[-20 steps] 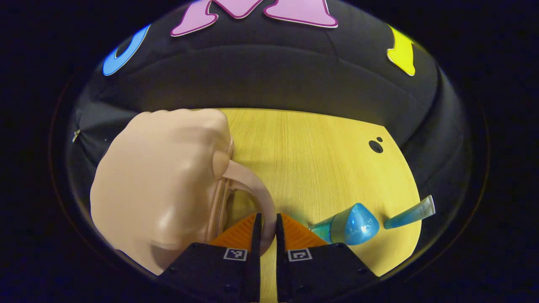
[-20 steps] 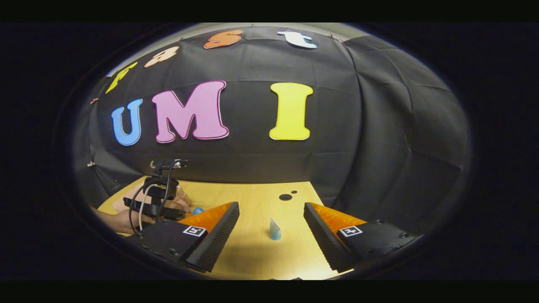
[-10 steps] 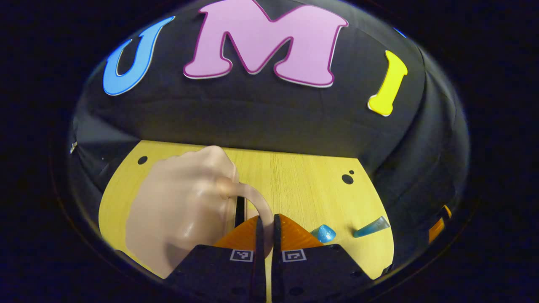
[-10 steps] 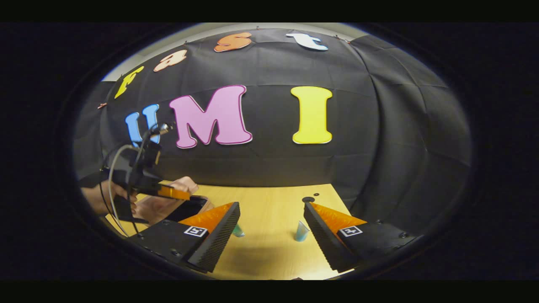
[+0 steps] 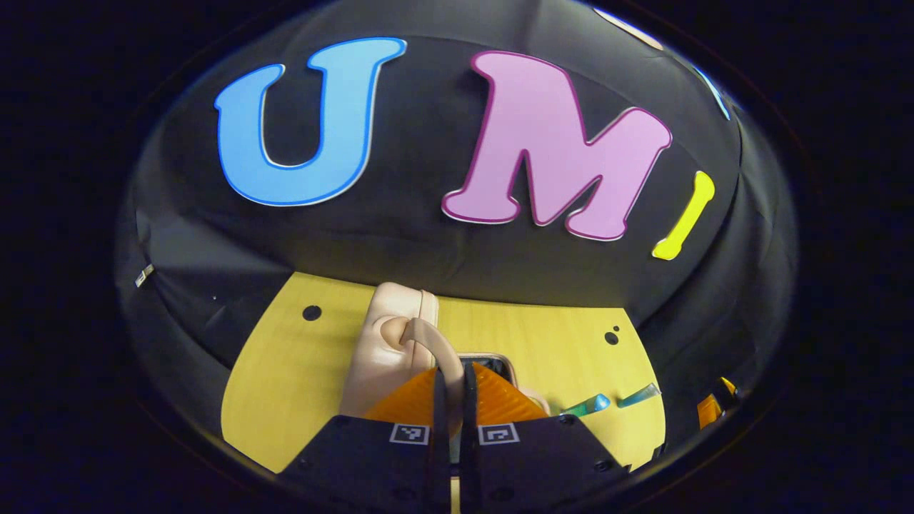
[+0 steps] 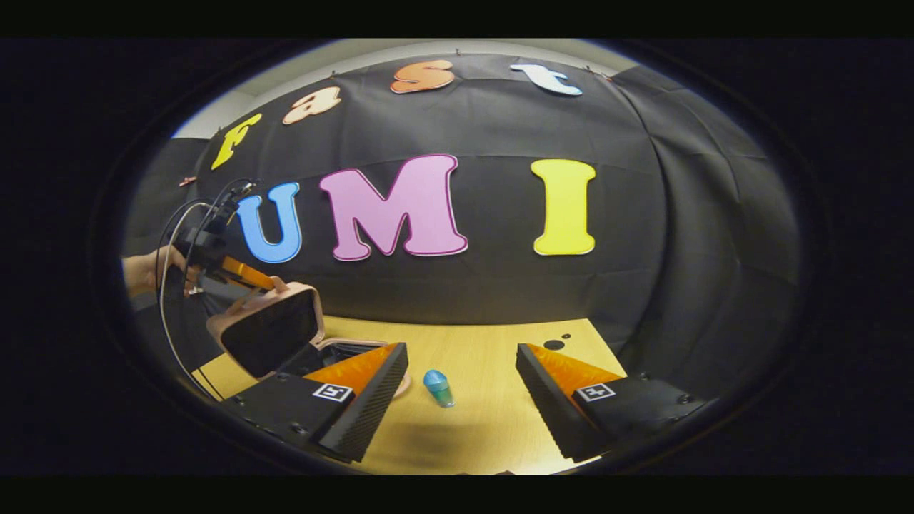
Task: First open the suitcase, pack the skin care products into it, and then close the suitcase.
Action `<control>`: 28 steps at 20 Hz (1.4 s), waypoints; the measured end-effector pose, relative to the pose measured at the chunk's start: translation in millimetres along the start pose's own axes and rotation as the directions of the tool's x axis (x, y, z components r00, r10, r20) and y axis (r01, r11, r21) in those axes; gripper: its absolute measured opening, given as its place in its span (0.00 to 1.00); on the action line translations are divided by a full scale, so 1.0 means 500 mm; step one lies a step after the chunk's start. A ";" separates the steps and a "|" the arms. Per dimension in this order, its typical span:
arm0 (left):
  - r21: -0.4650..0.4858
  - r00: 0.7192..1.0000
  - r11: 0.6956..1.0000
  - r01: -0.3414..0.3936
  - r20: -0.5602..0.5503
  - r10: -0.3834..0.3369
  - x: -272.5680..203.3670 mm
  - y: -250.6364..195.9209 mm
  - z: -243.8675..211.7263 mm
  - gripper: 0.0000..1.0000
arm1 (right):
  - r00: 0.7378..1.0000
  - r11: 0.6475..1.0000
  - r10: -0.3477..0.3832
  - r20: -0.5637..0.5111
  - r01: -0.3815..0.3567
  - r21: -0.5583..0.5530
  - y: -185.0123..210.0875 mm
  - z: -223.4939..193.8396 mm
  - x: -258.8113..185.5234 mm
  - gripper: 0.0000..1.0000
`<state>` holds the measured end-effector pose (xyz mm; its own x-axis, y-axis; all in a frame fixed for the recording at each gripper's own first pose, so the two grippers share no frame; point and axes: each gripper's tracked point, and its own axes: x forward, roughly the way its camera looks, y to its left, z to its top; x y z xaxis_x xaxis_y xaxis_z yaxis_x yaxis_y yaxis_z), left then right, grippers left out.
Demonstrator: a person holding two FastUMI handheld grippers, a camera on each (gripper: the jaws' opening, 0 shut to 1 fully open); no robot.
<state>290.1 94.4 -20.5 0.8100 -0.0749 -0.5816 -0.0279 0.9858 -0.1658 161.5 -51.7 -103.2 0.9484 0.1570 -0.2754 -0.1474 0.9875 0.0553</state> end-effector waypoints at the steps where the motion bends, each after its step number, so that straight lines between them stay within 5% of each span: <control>1: 0.013 1.000 1.000 -0.019 -0.005 0.019 -0.004 0.053 0.005 0.10 | 1.000 1.000 -0.009 -0.001 0.009 -0.013 0.004 -0.001 -0.004 0.97; 7: 0.045 0.984 0.983 -0.177 0.017 0.177 0.011 0.334 -0.014 0.10 | 0.998 0.998 -0.064 -0.018 0.063 -0.025 0.047 -0.004 -0.002 0.97; 14: 0.033 0.970 0.972 -0.233 -0.060 0.235 0.138 0.577 -0.159 0.10 | 0.993 0.995 -0.098 -0.071 0.097 -0.020 0.094 -0.035 0.023 0.97; 17: -0.027 0.968 0.970 -0.240 -0.086 0.237 0.196 0.632 -0.214 0.10 | 0.989 0.993 -0.119 -0.083 0.116 -0.035 0.106 -0.044 0.017 0.97; 22: 0.026 0.955 0.963 -0.267 -0.125 0.268 0.246 0.667 -0.278 0.10 | 0.979 0.985 -0.175 -0.104 0.175 -0.012 0.098 -0.056 -0.003 0.97; 28: 0.070 0.921 0.918 -0.389 0.004 0.390 0.178 0.709 -0.213 0.25 | 0.973 0.976 -0.217 -0.076 0.215 -0.025 0.084 -0.050 -0.028 0.97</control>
<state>290.1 421.2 -215.8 0.7374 0.3160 -0.5971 -0.2998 0.9451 0.1299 134.8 -12.1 -121.1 0.9338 -0.0603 -0.3528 0.0536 0.9981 -0.0288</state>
